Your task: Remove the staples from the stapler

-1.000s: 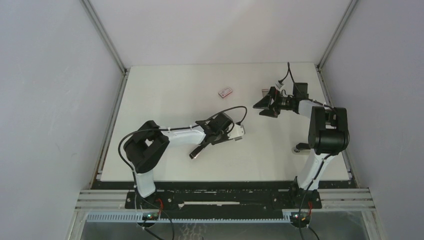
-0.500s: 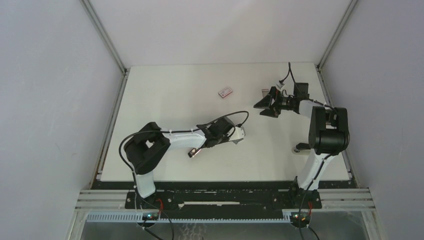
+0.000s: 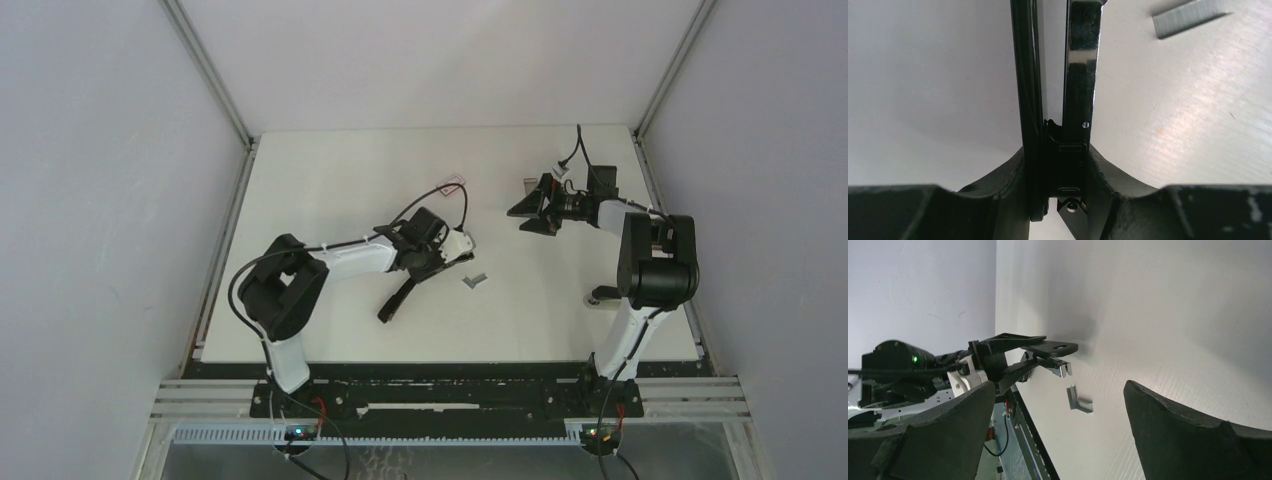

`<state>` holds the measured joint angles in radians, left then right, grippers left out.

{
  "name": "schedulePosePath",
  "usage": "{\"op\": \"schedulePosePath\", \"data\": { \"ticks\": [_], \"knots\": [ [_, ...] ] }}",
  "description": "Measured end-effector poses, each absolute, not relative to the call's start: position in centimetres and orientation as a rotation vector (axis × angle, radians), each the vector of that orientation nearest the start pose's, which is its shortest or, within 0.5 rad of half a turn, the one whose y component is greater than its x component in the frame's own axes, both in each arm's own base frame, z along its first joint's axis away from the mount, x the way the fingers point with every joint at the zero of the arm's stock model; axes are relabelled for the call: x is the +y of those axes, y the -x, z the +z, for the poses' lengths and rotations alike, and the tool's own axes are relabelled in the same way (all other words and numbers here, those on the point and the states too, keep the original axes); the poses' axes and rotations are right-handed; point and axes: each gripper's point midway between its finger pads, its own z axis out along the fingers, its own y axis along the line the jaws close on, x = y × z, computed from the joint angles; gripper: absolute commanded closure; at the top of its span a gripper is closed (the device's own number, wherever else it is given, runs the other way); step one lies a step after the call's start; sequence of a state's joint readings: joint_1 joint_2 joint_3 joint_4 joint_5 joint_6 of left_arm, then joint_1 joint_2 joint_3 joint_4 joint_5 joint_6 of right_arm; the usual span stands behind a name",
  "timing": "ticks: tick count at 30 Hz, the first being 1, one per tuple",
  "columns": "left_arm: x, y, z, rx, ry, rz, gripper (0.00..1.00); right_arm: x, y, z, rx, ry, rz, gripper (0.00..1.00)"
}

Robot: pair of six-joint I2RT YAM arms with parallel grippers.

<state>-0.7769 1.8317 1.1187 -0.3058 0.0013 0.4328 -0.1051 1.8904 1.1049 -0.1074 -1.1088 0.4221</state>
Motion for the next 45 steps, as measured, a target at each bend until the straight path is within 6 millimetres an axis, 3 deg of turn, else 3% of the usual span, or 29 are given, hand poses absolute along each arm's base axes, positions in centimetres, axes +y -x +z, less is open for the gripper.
{"op": "schedulePosePath", "data": {
  "ticks": [9,15,30,45],
  "knots": [
    [-27.9,-27.3,1.9,2.283,-1.516,-0.485,1.0,12.5,-38.9,10.3,2.284,-0.088,1.496,0.0],
    [-28.3,-26.8,2.2,2.335,-1.499,-0.665,1.0,12.6,-38.8,10.4,2.276,-0.065,1.503,0.0],
    [-27.6,-26.6,2.8,2.473,-1.331,-1.097,0.99,13.2,-38.4,10.5,2.273,-0.02,1.519,0.0],
    [-24.7,-28.8,3.2,2.562,-1.037,-1.259,0.93,13.4,-38.3,10.5,2.271,-0.006,1.521,0.0]
  ]
}}
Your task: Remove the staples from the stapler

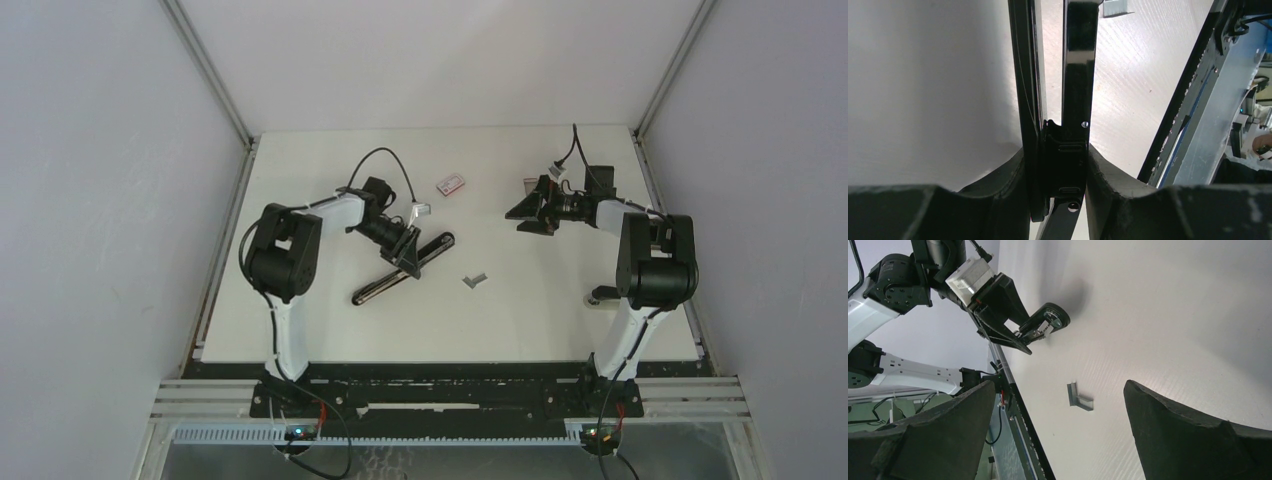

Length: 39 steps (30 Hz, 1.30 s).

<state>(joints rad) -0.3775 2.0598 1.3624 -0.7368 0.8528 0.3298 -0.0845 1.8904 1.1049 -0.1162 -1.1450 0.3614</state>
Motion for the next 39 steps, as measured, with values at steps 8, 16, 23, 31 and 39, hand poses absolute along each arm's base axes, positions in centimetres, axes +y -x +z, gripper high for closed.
{"op": "schedulePosePath", "data": {
  "ticks": [8,16,23,31,39],
  "knots": [
    [-23.7,-29.9,2.9,2.595,-0.931,-1.262,0.79,13.4,-38.3,10.5,2.271,-0.006,1.521,0.0],
    [-24.0,-29.8,3.0,2.608,-0.883,-1.324,0.8,13.4,-38.3,10.5,2.271,-0.005,1.522,0.0],
    [-24.0,-29.6,3.1,2.594,-0.901,-1.341,0.82,14.5,-37.8,10.4,2.267,0.074,1.524,0.0],
    [-24.2,-27.6,4.4,2.537,-1.024,-1.468,0.82,18.7,-35.5,10.1,2.251,0.332,1.557,0.05],
    [-25.0,-25.7,6.9,2.391,-1.241,-1.614,0.82,21.0,-33.8,10.3,2.229,0.441,1.644,0.24]
  ]
}}
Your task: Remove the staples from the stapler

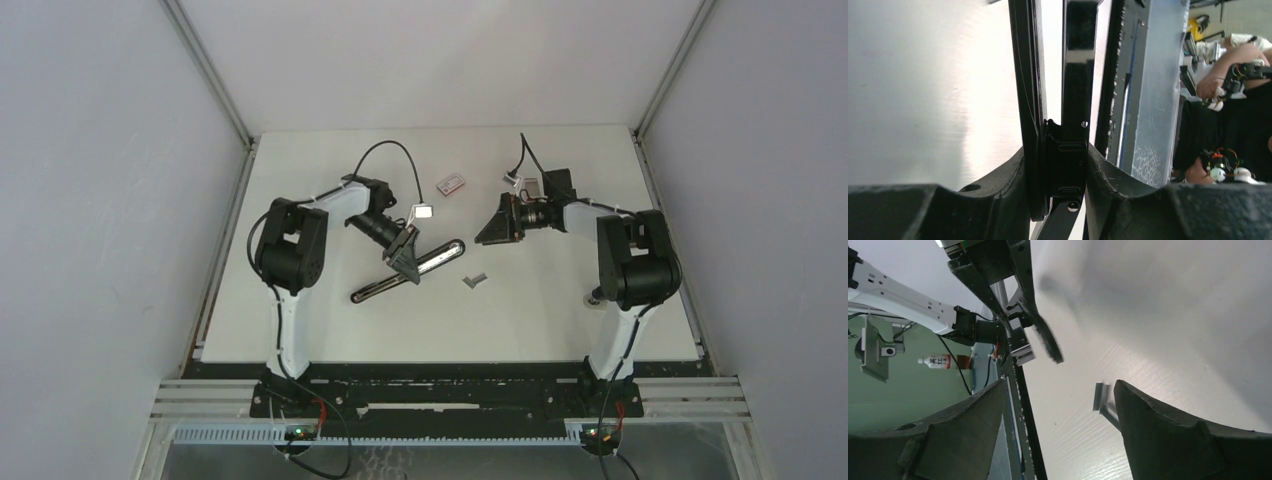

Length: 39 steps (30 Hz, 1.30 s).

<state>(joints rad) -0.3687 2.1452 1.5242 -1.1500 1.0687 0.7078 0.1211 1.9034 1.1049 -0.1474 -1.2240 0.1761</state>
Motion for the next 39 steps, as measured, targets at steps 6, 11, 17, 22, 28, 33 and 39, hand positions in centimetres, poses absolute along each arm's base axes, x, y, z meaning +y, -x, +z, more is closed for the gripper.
{"op": "schedulePosePath", "data": {
  "ticks": [6,11,17,22,28,33,39],
  "knots": [
    [-25.3,-24.2,8.1,2.327,-1.325,-1.705,0.81,21.6,-33.2,10.1,2.22,0.458,1.71,0.35],
    [-25.2,-23.6,8.4,2.314,-1.345,-1.73,0.81,22.7,-32.2,10.3,2.206,0.507,1.766,0.37],
    [-25.2,-23.4,8.5,2.308,-1.349,-1.736,0.8,24.2,-31.2,10.4,2.213,0.574,1.82,0.51],
    [-25.3,-23.4,8.7,2.3,-1.339,-1.751,0.8,24.7,-30.7,9.9,2.226,0.581,1.874,0.59],
    [-25.3,-23.3,8.7,2.304,-1.338,-1.754,0.8,25.0,-30.1,10.0,2.223,0.586,1.923,0.67],
    [-25.3,-23.3,8.6,2.301,-1.341,-1.755,0.79,25.2,-29.8,10.3,2.21,0.597,1.948,0.69],
    [-25.3,-23.3,8.6,2.304,-1.337,-1.762,0.78,25.5,-29.4,10.5,2.197,0.619,1.968,0.72]
  ]
}}
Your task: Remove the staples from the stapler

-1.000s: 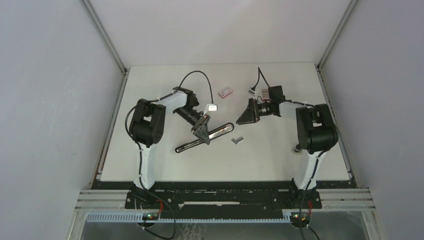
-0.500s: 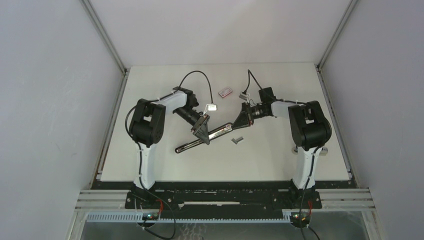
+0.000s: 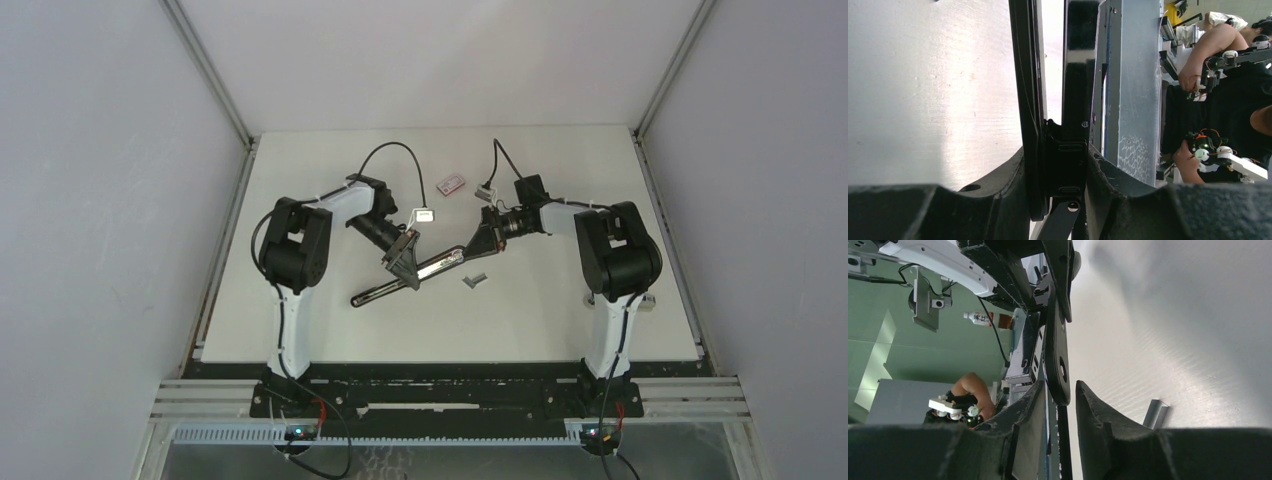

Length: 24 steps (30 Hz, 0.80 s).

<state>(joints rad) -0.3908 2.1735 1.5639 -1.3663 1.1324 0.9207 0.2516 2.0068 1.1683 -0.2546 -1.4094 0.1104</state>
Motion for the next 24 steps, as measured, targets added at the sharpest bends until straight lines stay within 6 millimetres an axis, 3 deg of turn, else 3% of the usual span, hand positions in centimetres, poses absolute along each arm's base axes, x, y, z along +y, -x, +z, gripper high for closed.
{"op": "schedulePosePath", "data": {
  "ticks": [8,11,14,18,21,24],
  "knots": [
    [-25.2,-23.1,8.7,2.309,-1.328,-1.779,0.72,25.8,-29.1,10.8,2.166,0.67,1.973,1.0],
    [-25.3,-23.0,9.0,2.311,-1.306,-1.799,0.65,26.0,-29.5,11.3,2.127,0.719,1.958,1.0],
    [-25.2,-23.3,9.2,2.303,-1.287,-1.808,0.52,26.1,-29.8,11.6,2.106,0.749,1.947,1.0],
    [-25.1,-23.5,9.1,2.3,-1.285,-1.801,0.15,26.0,-29.5,11.7,2.122,0.739,1.962,1.0],
    [-25.0,-23.9,9.3,2.299,-1.269,-1.794,0.02,26.1,-29.4,11.3,2.157,0.726,1.949,1.0],
    [-24.7,-24.6,9.4,2.307,-1.236,-1.785,0.0,26.0,-29.4,10.6,2.197,0.708,1.931,1.0]
  ]
}}
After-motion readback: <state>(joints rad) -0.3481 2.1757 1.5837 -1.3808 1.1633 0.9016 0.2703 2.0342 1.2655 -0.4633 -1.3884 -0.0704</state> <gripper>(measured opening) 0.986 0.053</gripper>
